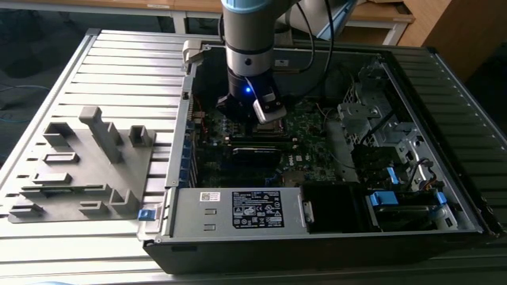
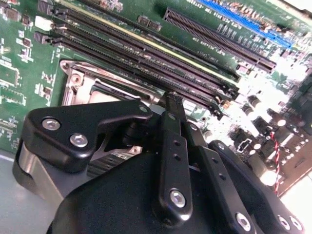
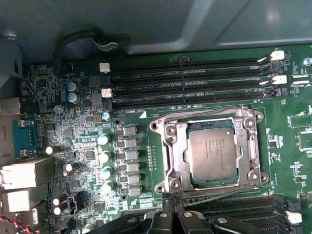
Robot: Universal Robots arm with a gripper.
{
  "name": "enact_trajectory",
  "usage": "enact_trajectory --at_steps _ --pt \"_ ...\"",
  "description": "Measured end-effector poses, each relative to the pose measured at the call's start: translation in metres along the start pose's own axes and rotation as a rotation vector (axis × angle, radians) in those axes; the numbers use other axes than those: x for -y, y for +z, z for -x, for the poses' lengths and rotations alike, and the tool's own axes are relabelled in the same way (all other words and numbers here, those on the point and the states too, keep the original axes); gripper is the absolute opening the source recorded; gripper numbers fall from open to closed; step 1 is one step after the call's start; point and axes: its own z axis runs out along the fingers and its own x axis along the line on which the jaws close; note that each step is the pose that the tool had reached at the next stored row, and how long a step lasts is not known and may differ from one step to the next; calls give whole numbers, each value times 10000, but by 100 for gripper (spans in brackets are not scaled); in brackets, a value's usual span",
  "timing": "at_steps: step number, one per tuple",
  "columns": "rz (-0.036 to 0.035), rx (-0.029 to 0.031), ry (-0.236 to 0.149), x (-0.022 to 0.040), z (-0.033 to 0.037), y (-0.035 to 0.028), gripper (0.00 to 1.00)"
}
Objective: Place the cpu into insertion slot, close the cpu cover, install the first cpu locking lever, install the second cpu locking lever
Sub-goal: 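Install the second cpu locking lever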
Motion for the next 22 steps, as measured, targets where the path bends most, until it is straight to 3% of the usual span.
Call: enact_trajectory --at_steps 10,16,22 --pt "320 -35 21 11 0 11 11" --pt "564 -59 36 30 1 30 11" --pt "685 -72 46 51 -8 48 11"
